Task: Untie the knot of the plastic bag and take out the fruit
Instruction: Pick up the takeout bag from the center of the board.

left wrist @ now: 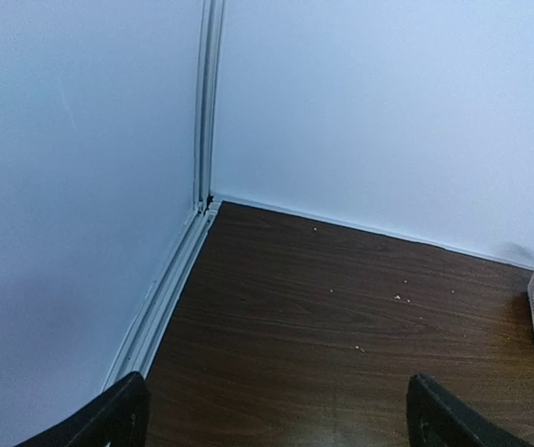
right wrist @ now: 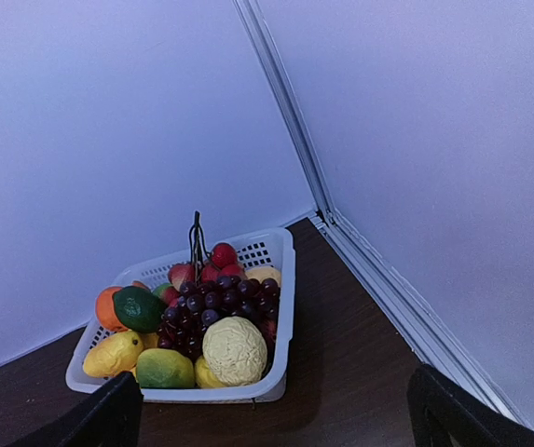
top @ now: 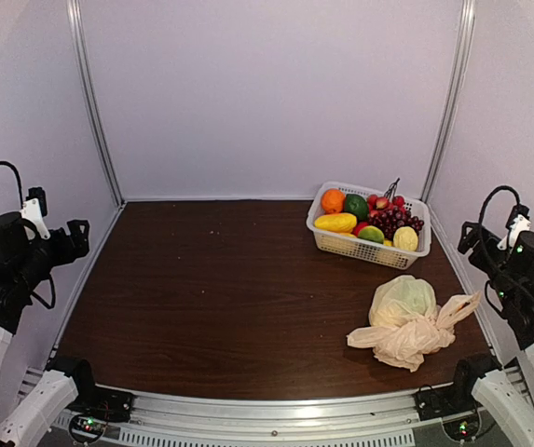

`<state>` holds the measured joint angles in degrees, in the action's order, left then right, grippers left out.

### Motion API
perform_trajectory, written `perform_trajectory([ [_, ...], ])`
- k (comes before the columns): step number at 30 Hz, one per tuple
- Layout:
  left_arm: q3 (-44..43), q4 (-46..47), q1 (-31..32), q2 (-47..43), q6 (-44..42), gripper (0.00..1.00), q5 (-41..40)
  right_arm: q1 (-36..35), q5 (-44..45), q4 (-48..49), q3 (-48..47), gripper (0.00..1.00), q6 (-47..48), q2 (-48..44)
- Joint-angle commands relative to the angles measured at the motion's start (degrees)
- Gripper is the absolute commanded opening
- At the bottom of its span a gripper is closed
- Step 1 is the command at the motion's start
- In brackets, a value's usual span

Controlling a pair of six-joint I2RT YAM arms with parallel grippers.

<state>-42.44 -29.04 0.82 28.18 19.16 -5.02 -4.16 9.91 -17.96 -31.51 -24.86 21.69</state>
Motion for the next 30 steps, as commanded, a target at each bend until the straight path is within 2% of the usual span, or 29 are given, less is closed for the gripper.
perform_trajectory([
  [1,0.51,0.01,-0.29,0.05,0.29,0.98,-3.03,-0.25,2.58,-5.03,-2.09,1.00,1.70,-0.01],
  [9,2.15,-2.34,-0.29,-2.91,4.30,0.98,-8.33,-0.30,3.39,-5.33,-2.56,1.00,1.13,0.41],
  [14,3.67,1.69,-0.29,-4.78,2.74,0.98,-2.33,-0.28,2.16,-7.59,-5.18,1.00,-0.24,0.52],
  [18,4.49,8.88,-0.29,0.51,5.14,0.98,8.43,-0.30,-3.46,-9.31,-7.12,1.00,-5.57,1.61],
  [21,0.58,10.53,-0.08,7.80,4.39,0.98,13.63,-0.31,-7.34,-14.93,-9.32,1.00,-7.37,4.10],
  [26,-7.31,11.07,4.55,17.30,-1.67,0.97,13.17,-0.39,-13.28,-22.87,-11.28,1.00,-8.35,7.07],
  [30,-6.49,14.51,5.51,19.60,-4.48,0.98,12.61,-0.74,-19.33,-25.46,-10.64,1.00,-9.87,8.26],
])
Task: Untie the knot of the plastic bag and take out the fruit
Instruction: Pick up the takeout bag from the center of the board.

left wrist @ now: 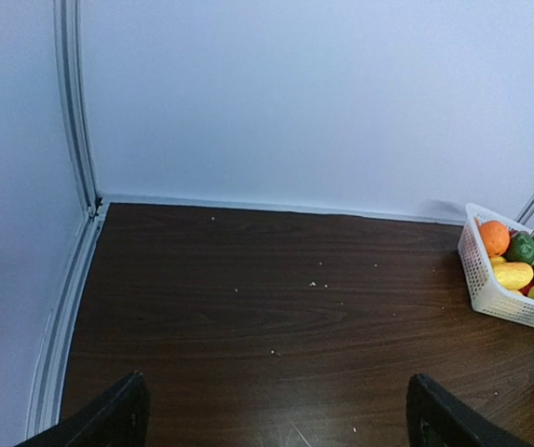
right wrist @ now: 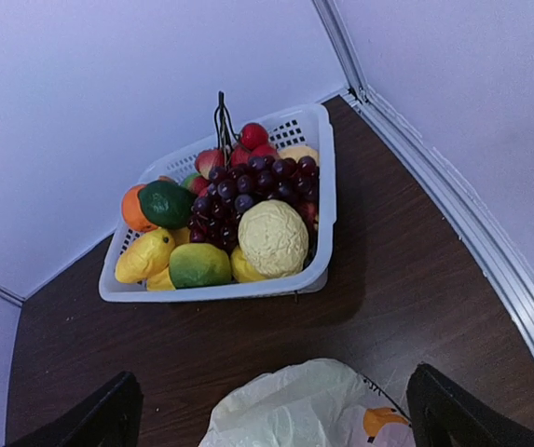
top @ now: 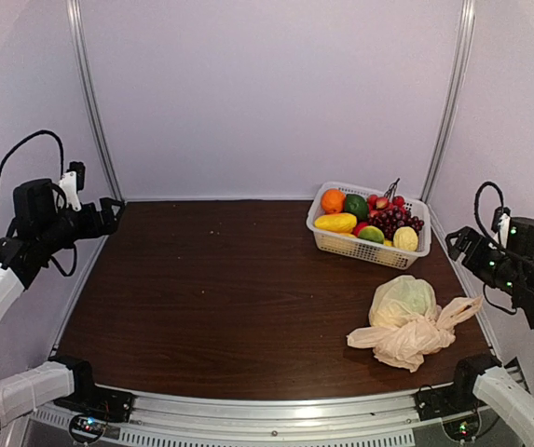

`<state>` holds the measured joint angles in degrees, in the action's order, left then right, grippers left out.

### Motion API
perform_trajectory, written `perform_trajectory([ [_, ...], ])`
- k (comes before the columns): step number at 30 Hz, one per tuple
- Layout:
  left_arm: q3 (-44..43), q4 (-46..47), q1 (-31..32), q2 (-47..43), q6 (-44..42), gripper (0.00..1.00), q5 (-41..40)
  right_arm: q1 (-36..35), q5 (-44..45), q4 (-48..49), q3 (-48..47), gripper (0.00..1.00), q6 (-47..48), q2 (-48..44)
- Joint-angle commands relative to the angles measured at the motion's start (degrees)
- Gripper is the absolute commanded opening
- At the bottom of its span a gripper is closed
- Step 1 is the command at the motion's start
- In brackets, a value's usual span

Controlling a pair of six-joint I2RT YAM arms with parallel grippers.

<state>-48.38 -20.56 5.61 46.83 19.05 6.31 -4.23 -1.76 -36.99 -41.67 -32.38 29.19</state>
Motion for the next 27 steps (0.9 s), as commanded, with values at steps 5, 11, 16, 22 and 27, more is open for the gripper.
perform_trajectory([
  [5,1.77,6.25,0.55,1.24,-5.82,0.98,0.22,-1.62,-8.81,-13.76,-1.69,1.00,-1.57,-1.45],
  [11,2.57,5.41,0.55,1.06,-5.57,0.98,-0.63,-1.77,-14.08,-22.90,0.92,1.00,0.75,-1.73],
  [16,2.58,5.03,0.55,1.07,-5.64,0.98,-1.95,-2.00,-14.84,-26.76,1.43,1.00,0.85,-3.40],
  [22,2.43,5.01,0.59,1.95,-5.55,0.98,-1.89,-2.62,-18.59,-26.11,5.54,0.99,1.14,-3.13],
  [27,2.51,4.97,0.58,2.01,-5.58,0.98,-1.75,-4.47,-17.70,-24.19,6.93,0.98,-0.03,-1.87],
])
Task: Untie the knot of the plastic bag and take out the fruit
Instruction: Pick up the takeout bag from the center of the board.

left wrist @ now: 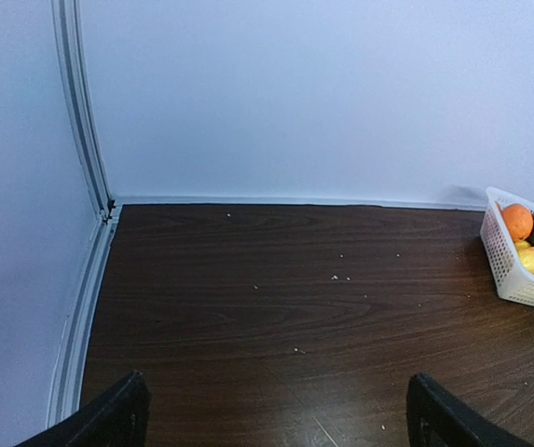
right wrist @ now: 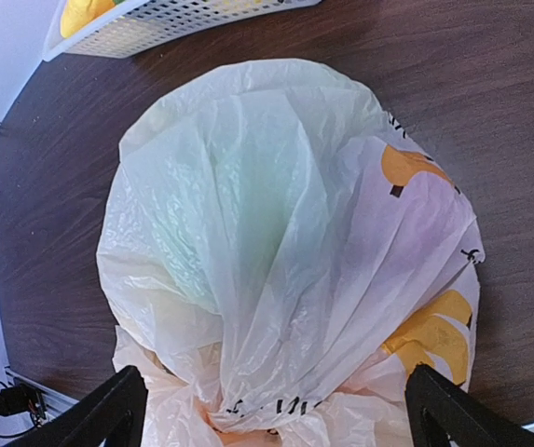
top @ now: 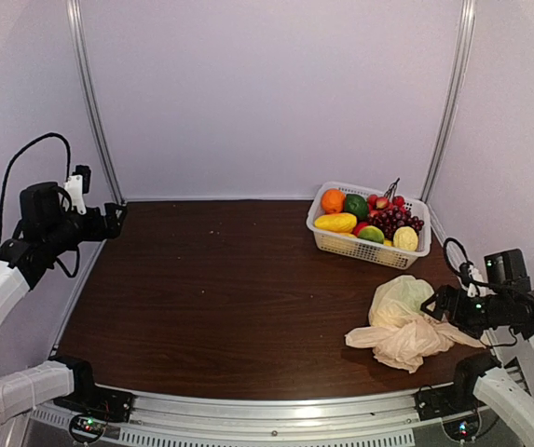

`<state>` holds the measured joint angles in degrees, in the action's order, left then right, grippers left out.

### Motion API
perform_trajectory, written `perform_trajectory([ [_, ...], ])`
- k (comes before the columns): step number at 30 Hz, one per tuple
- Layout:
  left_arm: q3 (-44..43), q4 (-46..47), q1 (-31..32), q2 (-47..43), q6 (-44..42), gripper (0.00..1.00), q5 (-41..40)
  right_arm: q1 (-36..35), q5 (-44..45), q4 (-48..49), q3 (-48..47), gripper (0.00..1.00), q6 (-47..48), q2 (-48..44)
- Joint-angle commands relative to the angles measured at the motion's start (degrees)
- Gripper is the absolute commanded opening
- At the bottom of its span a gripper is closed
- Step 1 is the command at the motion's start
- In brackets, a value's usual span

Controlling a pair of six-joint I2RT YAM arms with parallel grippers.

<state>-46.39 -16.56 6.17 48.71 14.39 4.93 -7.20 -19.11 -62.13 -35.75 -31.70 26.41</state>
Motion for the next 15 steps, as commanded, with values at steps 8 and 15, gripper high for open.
perform_trajectory([
  [8,0.36,0.92,-0.02,0.59,-1.12,0.98,0.08,-18.37,12.95,9.62,3.18,0.98,-9.65,7.81],
  [15,0.29,0.72,-0.02,0.81,-1.16,0.97,0.42,-32.41,20.49,22.31,5.16,0.92,-16.21,18.27],
])
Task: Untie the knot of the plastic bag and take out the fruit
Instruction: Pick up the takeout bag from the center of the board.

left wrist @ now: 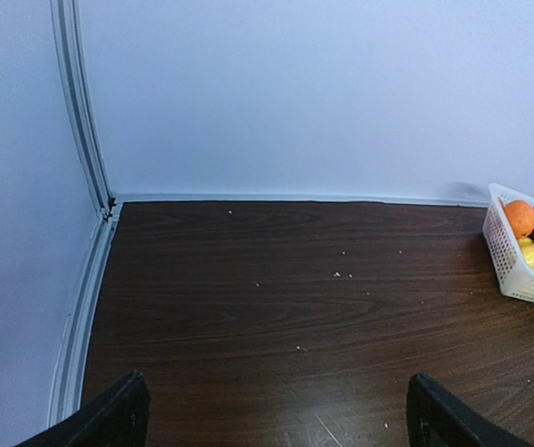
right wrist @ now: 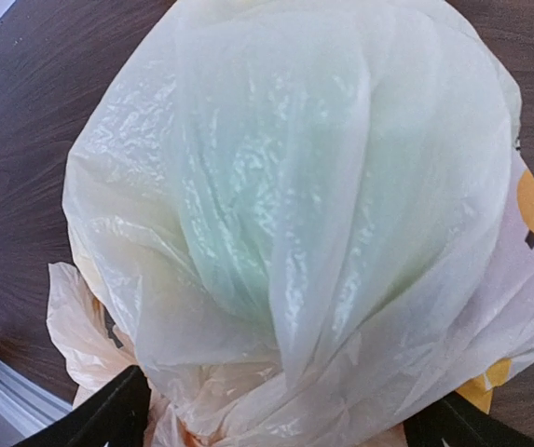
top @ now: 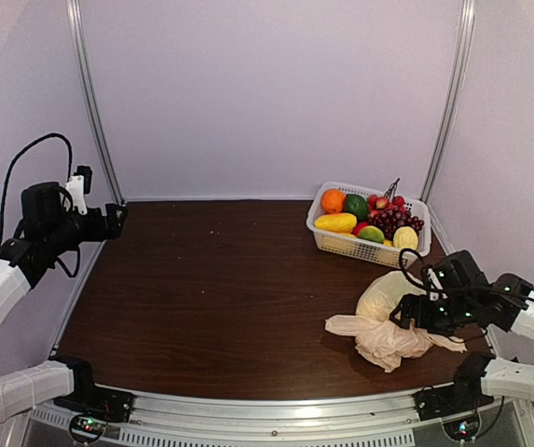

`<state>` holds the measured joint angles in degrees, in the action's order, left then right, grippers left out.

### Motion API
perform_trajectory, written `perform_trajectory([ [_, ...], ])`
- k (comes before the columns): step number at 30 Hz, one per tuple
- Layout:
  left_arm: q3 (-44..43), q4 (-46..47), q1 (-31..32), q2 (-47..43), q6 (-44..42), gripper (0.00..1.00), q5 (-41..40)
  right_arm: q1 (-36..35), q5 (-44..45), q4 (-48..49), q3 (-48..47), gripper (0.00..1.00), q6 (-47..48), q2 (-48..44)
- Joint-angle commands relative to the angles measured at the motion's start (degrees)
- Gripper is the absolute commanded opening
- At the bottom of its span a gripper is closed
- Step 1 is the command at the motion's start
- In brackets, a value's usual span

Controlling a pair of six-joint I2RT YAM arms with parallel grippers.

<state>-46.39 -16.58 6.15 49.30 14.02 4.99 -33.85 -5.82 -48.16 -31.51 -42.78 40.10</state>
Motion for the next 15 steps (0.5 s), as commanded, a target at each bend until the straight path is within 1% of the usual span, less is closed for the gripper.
perform_trajectory([
  [1,0.25,0.69,0.00,0.32,-0.78,0.98,0.49,-7.22,8.45,9.61,0.66,0.91,-5.52,6.08],
  [2,0.32,0.67,0.02,0.35,-0.76,0.97,0.57,-8.25,9.27,10.60,0.47,0.90,-5.73,7.33],
  [3,0.21,0.60,0.06,0.56,-0.80,0.98,0.74,-8.84,9.97,11.64,0.36,0.85,-5.81,8.66],
  [7,0.12,0.32,0.04,0.80,-0.80,0.98,1.19,-9.84,10.38,15.42,0.77,0.63,-5.65,10.48],
  [9,0.07,0.22,0.02,0.87,-0.81,0.98,1.23,-10.04,10.31,16.95,0.92,0.48,-5.33,10.46],
  [10,0.08,0.19,0.00,0.93,-0.78,0.98,1.24,-10.17,10.30,17.26,0.74,0.37,-5.11,10.52],
  [11,0.12,0.07,0.00,0.96,-0.79,0.98,1.29,-10.32,10.40,17.28,0.49,0.29,-4.64,10.41],
  [14,0.08,0.04,0.00,1.04,-0.80,0.98,1.44,-10.59,11.53,15.59,-1.74,0.05,-1.72,9.06],
  [15,0.12,0.04,0.07,1.10,-0.81,0.98,1.47,-10.68,12.05,14.54,-2.93,0.00,-0.52,8.41],
])
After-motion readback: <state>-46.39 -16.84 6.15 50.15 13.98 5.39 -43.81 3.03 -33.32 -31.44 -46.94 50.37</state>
